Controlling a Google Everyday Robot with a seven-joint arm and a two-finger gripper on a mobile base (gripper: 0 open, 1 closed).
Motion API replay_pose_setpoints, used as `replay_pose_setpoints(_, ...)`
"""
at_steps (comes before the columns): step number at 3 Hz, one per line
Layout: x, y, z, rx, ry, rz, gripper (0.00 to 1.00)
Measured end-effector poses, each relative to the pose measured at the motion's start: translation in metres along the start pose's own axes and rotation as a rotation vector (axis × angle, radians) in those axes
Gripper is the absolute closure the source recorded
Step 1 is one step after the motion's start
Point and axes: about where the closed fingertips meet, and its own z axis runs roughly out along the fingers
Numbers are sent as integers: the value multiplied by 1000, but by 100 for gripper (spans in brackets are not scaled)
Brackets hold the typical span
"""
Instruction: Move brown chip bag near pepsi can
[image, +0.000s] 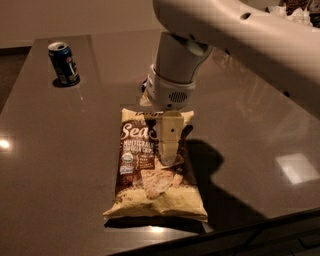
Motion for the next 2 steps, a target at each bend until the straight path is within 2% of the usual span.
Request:
replay_pose_setpoints(1, -2, -1, 9, -17, 43, 9, 17)
replay_pose_setpoints(2, -9, 4, 3, -15, 50, 1, 41)
